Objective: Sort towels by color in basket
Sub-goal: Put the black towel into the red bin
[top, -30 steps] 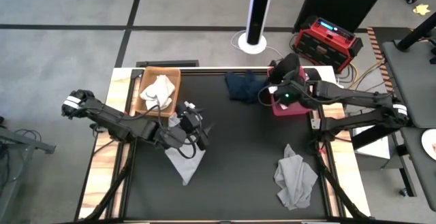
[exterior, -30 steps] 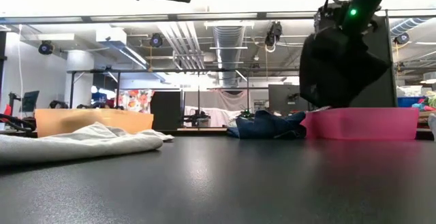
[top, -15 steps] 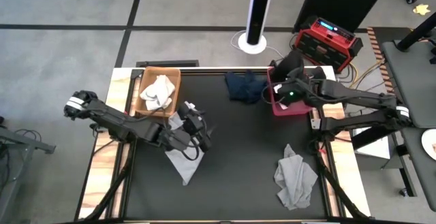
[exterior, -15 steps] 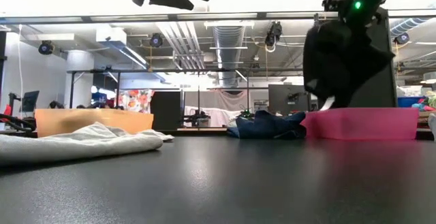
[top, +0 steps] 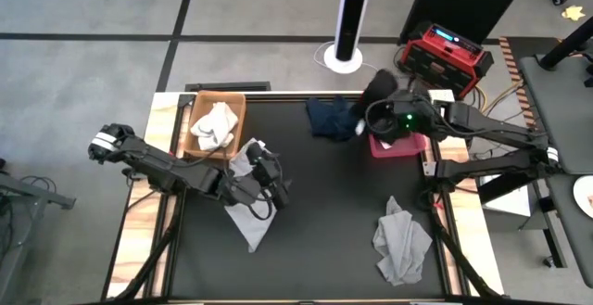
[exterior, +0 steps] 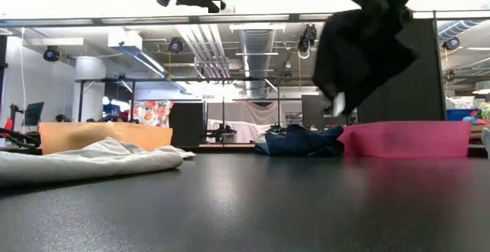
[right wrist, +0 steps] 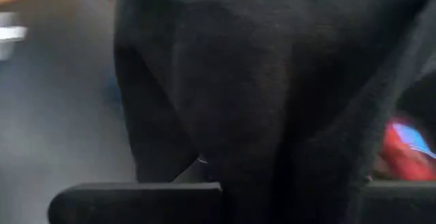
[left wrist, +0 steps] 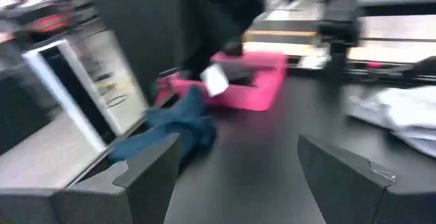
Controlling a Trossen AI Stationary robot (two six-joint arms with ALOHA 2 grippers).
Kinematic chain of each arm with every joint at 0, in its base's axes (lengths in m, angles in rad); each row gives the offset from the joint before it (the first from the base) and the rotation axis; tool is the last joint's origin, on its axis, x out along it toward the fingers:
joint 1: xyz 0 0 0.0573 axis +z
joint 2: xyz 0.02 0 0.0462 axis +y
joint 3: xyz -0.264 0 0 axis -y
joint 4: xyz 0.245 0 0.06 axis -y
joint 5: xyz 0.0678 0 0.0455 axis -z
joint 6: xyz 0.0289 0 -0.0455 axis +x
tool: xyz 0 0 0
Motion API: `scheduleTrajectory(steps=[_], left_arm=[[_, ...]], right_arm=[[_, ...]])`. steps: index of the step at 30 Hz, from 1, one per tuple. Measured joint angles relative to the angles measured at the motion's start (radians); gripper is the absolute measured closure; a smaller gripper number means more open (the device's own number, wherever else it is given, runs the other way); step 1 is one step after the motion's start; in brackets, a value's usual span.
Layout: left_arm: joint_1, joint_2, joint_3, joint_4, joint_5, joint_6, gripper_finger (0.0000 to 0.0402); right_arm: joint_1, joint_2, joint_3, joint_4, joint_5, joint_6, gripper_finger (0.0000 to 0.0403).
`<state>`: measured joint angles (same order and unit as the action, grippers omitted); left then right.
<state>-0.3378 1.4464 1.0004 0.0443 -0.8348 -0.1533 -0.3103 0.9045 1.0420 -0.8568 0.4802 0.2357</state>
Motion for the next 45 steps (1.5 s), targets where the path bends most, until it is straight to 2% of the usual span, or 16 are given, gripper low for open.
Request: scheduleTrajectory(steps=[2, 4, 11, 18, 28, 37, 42, 45], left_arm=[[0.0, 0.005, 0.0, 0.047, 0.074, 0.041, 0.0122], [-0.001, 0.018, 0.0, 0.114, 0.1, 0.087, 0.0122], [0.023, 0.093, -0.001, 0.375, 0.103, 0.19, 0.0122], [0.041, 0.177, -0.001, 0.561, 0.106, 0.267, 0.0122], [0.055, 0.232, -0.001, 0.627, 0.122, 0.275, 0.014], [0.115, 0.232, -0.001, 0.625, 0.121, 0.268, 0.0209], [0.16, 0.232, -0.001, 0.62, 0.115, 0.263, 0.0261], [0.175, 0.232, -0.001, 0.613, 0.116, 0.24, 0.0289]], right_arm=[[0.0, -0.023, -0.033, 0.079, -0.166, -0.031, 0.0394], [0.001, -0.055, -0.075, 0.158, -0.28, -0.038, 0.0394], [0.012, -0.183, -0.275, 0.48, -0.383, 0.014, 0.0394], [0.046, -0.206, -0.397, 0.665, -0.393, 0.067, 0.0394], [0.096, -0.152, -0.422, 0.803, -0.421, 0.086, 0.0394], [0.153, -0.117, -0.422, 0.849, -0.441, 0.05, 0.0394], [0.21, -0.117, -0.422, 0.887, -0.539, -0.021, 0.0394], [0.246, -0.122, -0.422, 0.916, -0.563, -0.049, 0.0394]])
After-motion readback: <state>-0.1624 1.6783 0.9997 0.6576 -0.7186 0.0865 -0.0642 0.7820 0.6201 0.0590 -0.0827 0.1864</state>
